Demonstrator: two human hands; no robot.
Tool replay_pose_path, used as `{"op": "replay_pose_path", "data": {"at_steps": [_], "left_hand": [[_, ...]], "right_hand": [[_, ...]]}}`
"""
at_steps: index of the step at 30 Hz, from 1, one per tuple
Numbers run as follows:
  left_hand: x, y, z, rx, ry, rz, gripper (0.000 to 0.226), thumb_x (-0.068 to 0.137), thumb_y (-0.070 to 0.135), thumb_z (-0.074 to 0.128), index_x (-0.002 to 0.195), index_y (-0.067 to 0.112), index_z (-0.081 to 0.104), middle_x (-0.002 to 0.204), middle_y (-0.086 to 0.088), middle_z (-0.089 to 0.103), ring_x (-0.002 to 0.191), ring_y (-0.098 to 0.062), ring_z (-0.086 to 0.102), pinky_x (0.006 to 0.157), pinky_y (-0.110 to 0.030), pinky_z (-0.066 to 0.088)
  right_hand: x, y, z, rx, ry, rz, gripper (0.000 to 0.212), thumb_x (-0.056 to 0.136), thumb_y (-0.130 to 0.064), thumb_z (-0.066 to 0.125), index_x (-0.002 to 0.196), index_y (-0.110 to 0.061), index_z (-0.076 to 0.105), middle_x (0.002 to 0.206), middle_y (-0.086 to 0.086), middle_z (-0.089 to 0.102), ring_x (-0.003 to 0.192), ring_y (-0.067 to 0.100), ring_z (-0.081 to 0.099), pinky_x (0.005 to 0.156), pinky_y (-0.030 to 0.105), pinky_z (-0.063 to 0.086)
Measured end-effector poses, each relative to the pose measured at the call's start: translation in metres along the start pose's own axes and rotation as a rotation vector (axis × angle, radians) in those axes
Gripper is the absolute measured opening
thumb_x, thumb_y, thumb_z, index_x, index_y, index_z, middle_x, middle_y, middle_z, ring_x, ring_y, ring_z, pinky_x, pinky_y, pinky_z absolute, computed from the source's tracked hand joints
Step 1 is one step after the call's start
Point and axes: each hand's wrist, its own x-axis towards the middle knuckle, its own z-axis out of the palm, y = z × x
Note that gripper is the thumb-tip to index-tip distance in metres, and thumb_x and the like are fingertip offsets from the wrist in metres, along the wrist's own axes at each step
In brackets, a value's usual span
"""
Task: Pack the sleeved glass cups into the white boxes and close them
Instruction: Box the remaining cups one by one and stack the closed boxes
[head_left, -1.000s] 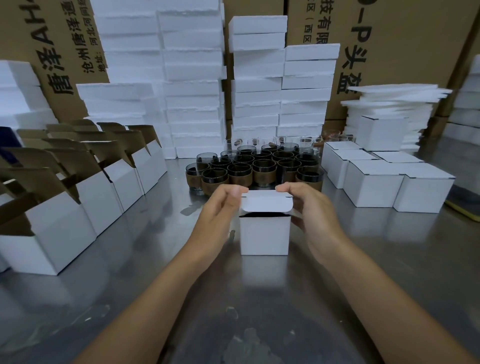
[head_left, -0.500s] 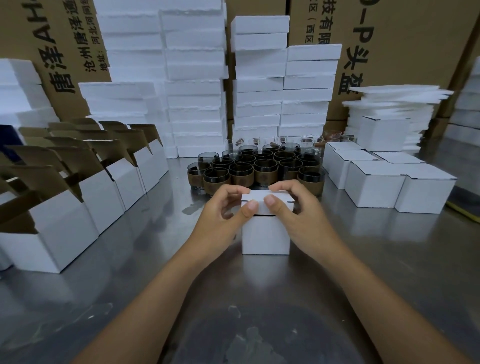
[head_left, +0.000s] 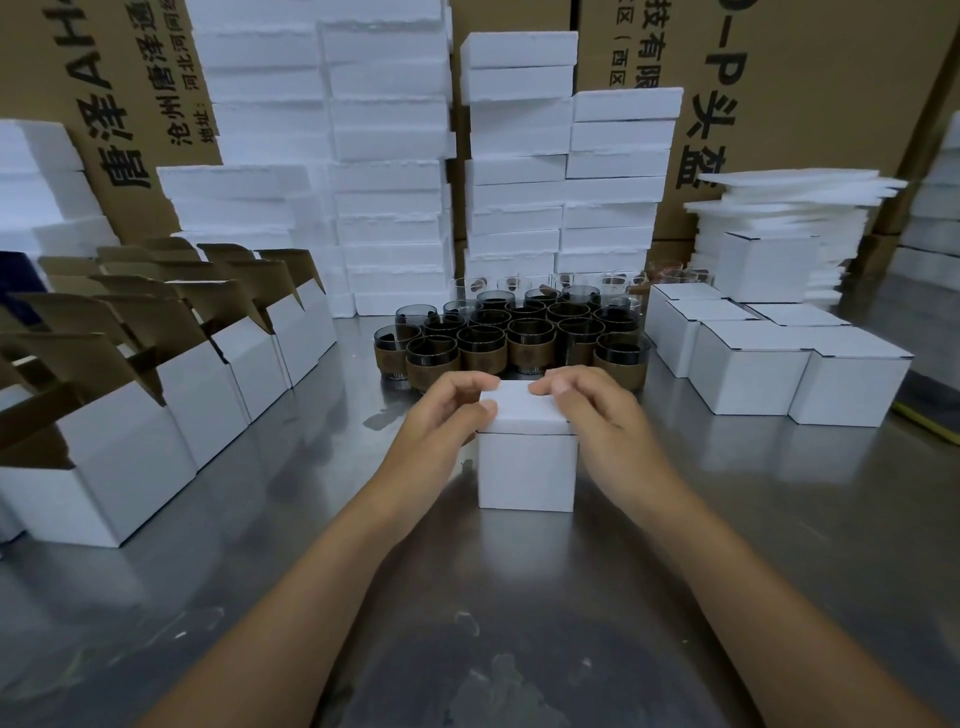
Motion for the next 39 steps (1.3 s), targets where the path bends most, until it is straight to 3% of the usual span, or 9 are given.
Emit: {"op": "replay_pose_path", "data": {"at_steps": [5, 12, 17, 20, 23, 27, 31, 34, 39], "left_hand": [[0.000, 0.001, 0.001, 0.018, 0.004, 0.006, 0.030, 0.092, 0.008, 0.050, 0.100, 0.035, 0.060, 0.093, 0.027, 0.062, 0.089, 0.011, 0.057, 0.080, -0.010, 0.049], [-0.002, 0.006, 0.003, 0.001, -0.019, 0.023, 0.030, 0.094, 0.006, 0.049, 0.109, 0.031, 0.054, 0.109, 0.016, 0.059, 0.089, 0.015, 0.057, 0.071, -0.005, 0.045], [-0.002, 0.002, 0.002, 0.022, -0.013, 0.030, 0.028, 0.092, 0.015, 0.057, 0.115, 0.030, 0.051, 0.114, 0.019, 0.057, 0.099, 0.017, 0.054, 0.078, -0.002, 0.042], [-0.001, -0.001, 0.002, 0.033, 0.014, 0.019, 0.034, 0.090, 0.022, 0.060, 0.120, 0.030, 0.047, 0.118, 0.021, 0.054, 0.101, 0.020, 0.051, 0.077, 0.001, 0.041], [0.001, -0.004, 0.002, -0.029, 0.047, -0.026, 0.040, 0.090, 0.024, 0.059, 0.126, 0.027, 0.043, 0.122, 0.016, 0.054, 0.110, 0.008, 0.054, 0.077, -0.003, 0.044], [0.001, -0.003, 0.004, -0.109, 0.045, -0.115, 0.039, 0.092, 0.027, 0.055, 0.128, 0.028, 0.039, 0.121, 0.011, 0.056, 0.101, 0.002, 0.059, 0.067, -0.006, 0.046], [-0.002, -0.001, 0.003, -0.075, 0.046, -0.105, 0.043, 0.089, 0.031, 0.057, 0.127, 0.030, 0.036, 0.119, 0.014, 0.053, 0.107, -0.001, 0.054, 0.065, -0.004, 0.046], [-0.004, -0.001, 0.004, -0.047, 0.032, -0.095, 0.042, 0.087, 0.033, 0.058, 0.124, 0.030, 0.039, 0.118, 0.013, 0.055, 0.105, 0.000, 0.056, 0.066, -0.006, 0.046], [0.002, -0.004, 0.003, -0.108, 0.042, -0.117, 0.033, 0.083, 0.048, 0.049, 0.112, 0.031, 0.051, 0.116, 0.009, 0.058, 0.099, 0.005, 0.060, 0.075, -0.017, 0.049]], "right_hand": [[0.000, 0.003, 0.000, -0.034, -0.020, -0.015, 0.025, 0.096, -0.014, 0.047, 0.085, -0.032, 0.061, 0.103, -0.023, 0.049, 0.093, -0.021, 0.042, 0.072, -0.002, 0.033], [-0.001, 0.003, 0.002, -0.033, 0.016, 0.008, 0.021, 0.096, -0.019, 0.049, 0.090, -0.038, 0.058, 0.103, -0.025, 0.048, 0.094, -0.015, 0.045, 0.075, 0.017, 0.040], [-0.003, 0.004, 0.005, -0.153, 0.326, -0.055, 0.005, 0.088, -0.020, 0.059, 0.086, -0.025, 0.060, 0.103, -0.010, 0.045, 0.088, 0.000, 0.052, 0.074, 0.006, 0.036], [-0.007, 0.002, 0.009, -0.164, 0.292, -0.080, 0.013, 0.089, -0.025, 0.057, 0.079, -0.033, 0.055, 0.094, -0.014, 0.046, 0.084, -0.008, 0.048, 0.065, 0.001, 0.035], [-0.011, 0.004, 0.015, -0.195, 0.206, -0.084, 0.004, 0.089, -0.033, 0.056, 0.091, -0.030, 0.057, 0.100, -0.017, 0.043, 0.091, -0.013, 0.044, 0.070, 0.000, 0.033], [-0.017, 0.009, 0.022, -0.324, 0.046, -0.096, 0.043, 0.085, -0.042, 0.060, 0.121, -0.024, 0.047, 0.119, -0.015, 0.029, 0.114, 0.001, 0.037, 0.090, 0.017, 0.036], [-0.020, 0.006, 0.029, -0.383, 0.067, -0.076, 0.067, 0.071, -0.057, 0.065, 0.126, -0.028, 0.039, 0.123, -0.013, 0.024, 0.117, 0.008, 0.036, 0.088, 0.028, 0.042], [-0.020, 0.003, 0.031, -0.377, 0.101, -0.038, 0.072, 0.064, -0.063, 0.063, 0.124, -0.032, 0.038, 0.118, -0.015, 0.023, 0.116, 0.009, 0.038, 0.086, 0.029, 0.044], [-0.017, 0.002, 0.024, -0.355, 0.146, 0.001, 0.062, 0.064, -0.043, 0.075, 0.117, -0.033, 0.044, 0.111, -0.013, 0.031, 0.111, 0.012, 0.043, 0.088, 0.033, 0.045]]}}
